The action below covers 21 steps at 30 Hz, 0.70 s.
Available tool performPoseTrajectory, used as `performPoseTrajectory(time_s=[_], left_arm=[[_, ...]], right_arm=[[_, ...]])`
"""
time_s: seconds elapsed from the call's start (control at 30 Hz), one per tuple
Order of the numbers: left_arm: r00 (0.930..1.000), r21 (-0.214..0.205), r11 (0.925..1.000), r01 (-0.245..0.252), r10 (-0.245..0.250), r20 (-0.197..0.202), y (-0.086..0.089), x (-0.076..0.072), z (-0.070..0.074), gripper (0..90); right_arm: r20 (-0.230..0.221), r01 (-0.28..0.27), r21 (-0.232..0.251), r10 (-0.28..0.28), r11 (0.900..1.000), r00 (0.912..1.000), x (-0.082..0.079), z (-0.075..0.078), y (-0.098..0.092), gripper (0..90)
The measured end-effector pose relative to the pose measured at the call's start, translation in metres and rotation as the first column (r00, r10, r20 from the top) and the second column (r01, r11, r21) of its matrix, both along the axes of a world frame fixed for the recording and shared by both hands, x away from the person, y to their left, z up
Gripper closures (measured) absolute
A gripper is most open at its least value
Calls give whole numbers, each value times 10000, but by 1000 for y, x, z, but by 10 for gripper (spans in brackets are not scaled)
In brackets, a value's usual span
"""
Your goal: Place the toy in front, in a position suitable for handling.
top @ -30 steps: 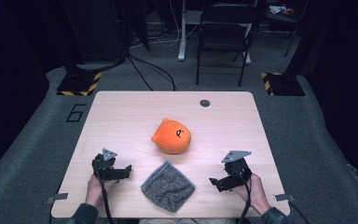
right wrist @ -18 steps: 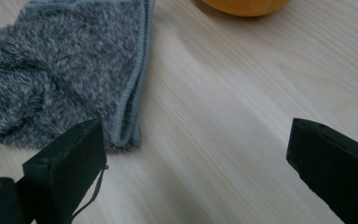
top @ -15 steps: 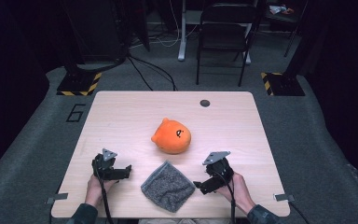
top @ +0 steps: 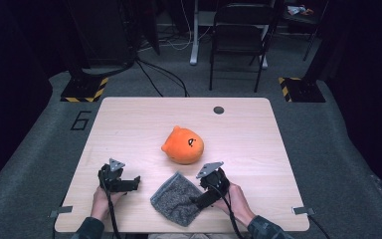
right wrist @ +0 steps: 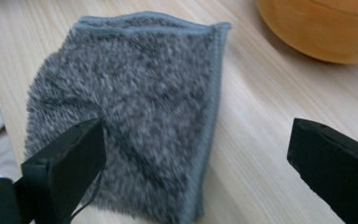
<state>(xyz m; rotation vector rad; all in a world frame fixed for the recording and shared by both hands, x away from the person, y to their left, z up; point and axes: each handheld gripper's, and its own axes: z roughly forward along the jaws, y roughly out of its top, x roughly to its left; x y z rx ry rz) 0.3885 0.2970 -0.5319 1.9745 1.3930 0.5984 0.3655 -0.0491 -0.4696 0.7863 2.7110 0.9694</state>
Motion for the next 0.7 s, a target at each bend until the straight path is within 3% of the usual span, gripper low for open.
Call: performPoseTrajectory(time_s=[0.37, 0.43, 0.53, 0.7], left_arm=[[10000, -2, 10000, 0, 0, 2, 0, 0, 0, 0], [10000, -4, 10000, 3, -3, 3, 0, 0, 0, 0], [10000, 8, 10000, 8, -8, -2, 0, 0, 0, 0], [10000, 5, 10000, 36, -36, -26, 0, 0, 0, 0]], right_arm=[[-91, -890, -504, 887, 9948, 9960, -3, -15, 41, 19], [-93, -1017, -785, 1013, 9917, 9948, -3, -20, 49, 20], [12, -1106, -1018, 1113, 9886, 9938, -2, -25, 54, 60], [-394, -1148, -1140, 1110, 9868, 9930, 4, -32, 56, 161]])
